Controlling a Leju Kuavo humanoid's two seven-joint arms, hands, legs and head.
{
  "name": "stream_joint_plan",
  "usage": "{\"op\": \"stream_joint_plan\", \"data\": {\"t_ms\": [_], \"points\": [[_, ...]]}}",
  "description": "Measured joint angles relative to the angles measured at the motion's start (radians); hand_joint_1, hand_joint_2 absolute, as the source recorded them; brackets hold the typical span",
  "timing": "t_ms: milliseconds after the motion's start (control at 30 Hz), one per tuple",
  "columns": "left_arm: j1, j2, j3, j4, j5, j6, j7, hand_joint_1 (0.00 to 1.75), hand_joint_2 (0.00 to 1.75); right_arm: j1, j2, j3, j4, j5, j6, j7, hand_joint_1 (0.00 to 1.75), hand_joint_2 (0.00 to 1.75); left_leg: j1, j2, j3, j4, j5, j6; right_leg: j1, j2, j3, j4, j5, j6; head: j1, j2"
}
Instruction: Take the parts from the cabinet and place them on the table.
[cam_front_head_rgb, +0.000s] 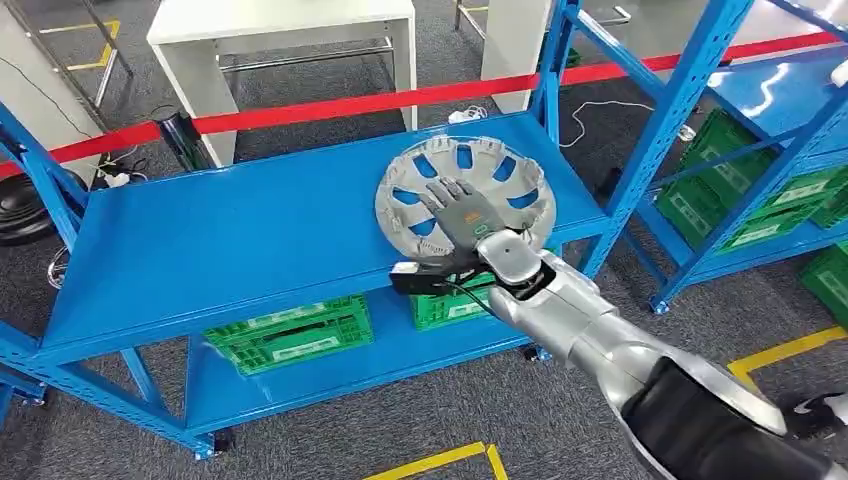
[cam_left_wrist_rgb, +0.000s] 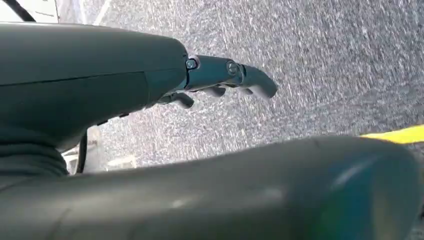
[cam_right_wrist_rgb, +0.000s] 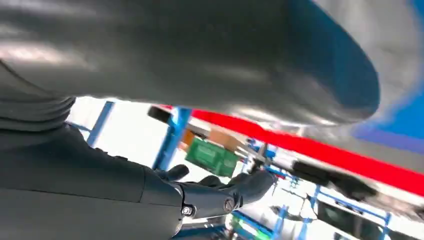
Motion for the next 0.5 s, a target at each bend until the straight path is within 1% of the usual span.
{"op": "stream_joint_plan", "data": {"t_ms": [67, 100, 133, 167, 367, 400, 433, 467, 500], "points": [[0.002, 0.0, 0.005, 0.0, 0.0, 0.0, 0.0, 0.0, 0.0, 0.02, -0.024, -0.002, -0.003, -0.003, -0.009, -0.005, 0.0, 0.0, 0.0, 0.0, 0.006, -0.006, 0.002, -0.013, 0.001, 0.002, 0.002, 0.0, -0.001, -0.004, 0.0, 0.0], [0.002, 0.0, 0.006, 0.0, 0.0, 0.0, -0.001, 0.0, 0.0, 0.03, -0.034, -0.003, -0.005, -0.003, -0.012, -0.007, 0.0, 0.0, 0.0, 0.001, 0.009, -0.009, 0.002, -0.014, 0.001, 0.002, 0.003, 0.0, -0.001, -0.006, 0.001, 0.0], [0.001, 0.0, 0.006, 0.0, 0.001, 0.0, -0.002, 0.0, 0.0, 0.041, -0.043, -0.003, -0.006, -0.003, -0.014, -0.009, 0.0, 0.0, 0.0, 0.001, 0.01, -0.01, 0.004, -0.018, 0.001, 0.003, 0.003, 0.0, -0.002, -0.007, 0.0, 0.0], [0.001, 0.0, 0.006, 0.0, 0.001, 0.0, -0.003, 0.0, 0.0, 0.052, -0.049, -0.005, -0.008, -0.004, -0.015, -0.009, 0.0, 0.0, 0.001, 0.001, 0.01, -0.011, 0.007, -0.027, 0.001, 0.003, 0.003, 0.0, -0.003, -0.009, 0.001, 0.0], [0.002, 0.0, 0.014, 0.0, 0.003, -0.001, -0.008, 0.0, 0.0, 0.112, -0.087, -0.018, -0.016, -0.008, -0.024, -0.012, 0.0, 0.0, 0.001, 0.001, 0.011, -0.013, 0.004, -0.032, 0.001, 0.004, 0.003, 0.0, -0.005, -0.013, 0.001, 0.0], [0.0, 0.001, 0.014, -0.001, 0.003, -0.001, -0.009, 0.0, 0.0, 0.119, -0.09, -0.019, -0.018, -0.008, -0.025, -0.011, 0.0, 0.0, -0.002, 0.001, 0.009, -0.006, -0.002, -0.026, -0.005, 0.004, 0.005, -0.007, -0.005, -0.007, 0.001, 0.0], [0.0, 0.003, 0.015, -0.002, 0.003, -0.001, -0.01, 0.0, 0.0, 0.127, -0.096, -0.022, -0.02, -0.01, -0.027, -0.009, 0.0, 0.0, -0.003, 0.0, 0.011, -0.012, -0.005, -0.018, -0.006, 0.004, 0.009, -0.011, -0.005, -0.004, 0.0, 0.0], [0.001, 0.003, 0.015, -0.002, 0.003, -0.001, -0.01, 0.0, 0.0, 0.139, -0.101, -0.025, -0.029, -0.01, -0.031, -0.005, 0.0, 0.0, -0.004, 0.001, 0.022, -0.027, -0.003, -0.01, -0.004, 0.003, 0.018, -0.023, -0.003, 0.001, 0.0, 0.0], [0.002, 0.002, 0.015, -0.002, 0.003, -0.001, -0.01, 0.0, 0.0, 0.154, -0.113, -0.032, -0.039, -0.01, -0.037, 0.001, 0.0, 0.0, 0.012, 0.003, 0.044, -0.061, 0.014, -0.004, 0.003, 0.001, 0.029, -0.027, -0.004, 0.003, 0.0, 0.0]]}}
